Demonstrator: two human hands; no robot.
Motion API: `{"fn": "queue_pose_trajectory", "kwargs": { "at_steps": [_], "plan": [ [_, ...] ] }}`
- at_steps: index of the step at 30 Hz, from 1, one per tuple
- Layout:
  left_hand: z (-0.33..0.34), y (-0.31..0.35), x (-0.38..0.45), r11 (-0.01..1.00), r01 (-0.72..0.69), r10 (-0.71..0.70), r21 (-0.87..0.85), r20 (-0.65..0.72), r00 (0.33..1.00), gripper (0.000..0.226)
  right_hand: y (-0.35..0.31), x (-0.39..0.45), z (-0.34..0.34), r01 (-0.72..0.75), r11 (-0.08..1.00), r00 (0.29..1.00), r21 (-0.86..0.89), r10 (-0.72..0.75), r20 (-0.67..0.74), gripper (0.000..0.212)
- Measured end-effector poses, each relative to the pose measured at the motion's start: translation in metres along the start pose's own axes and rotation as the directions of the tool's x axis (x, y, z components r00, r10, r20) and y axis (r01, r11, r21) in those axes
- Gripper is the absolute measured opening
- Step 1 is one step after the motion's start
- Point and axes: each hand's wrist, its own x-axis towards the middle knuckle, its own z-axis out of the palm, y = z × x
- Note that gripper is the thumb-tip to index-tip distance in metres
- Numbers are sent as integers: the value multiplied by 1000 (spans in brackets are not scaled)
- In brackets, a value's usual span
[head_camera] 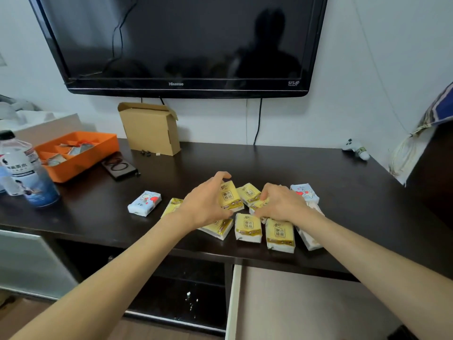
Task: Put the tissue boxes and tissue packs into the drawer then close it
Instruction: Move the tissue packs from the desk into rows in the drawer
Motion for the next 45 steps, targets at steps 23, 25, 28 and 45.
{"fn": "queue_pose_trajectory", "kwargs": {
  "at_steps": [23,25,28,45],
  "plan": [
    [97,48,-154,966,-184,240,-183,351,905,77,96,-229,56,272,961,962,-49,-270,42,54],
    [112,46,-150,967,-240,256,-92,368,894,79,96,-222,70,246,965,967,-96,-237,95,57],
    [125,46,-141,948,-317,278,26,414,867,85,93,-208,79,169,985,961,32,-172,218,69],
    [140,54,-131,796,-468,280,383,452,847,65,91,-181,104,99,980,952,-171,-43,305,49]
  ]
}}
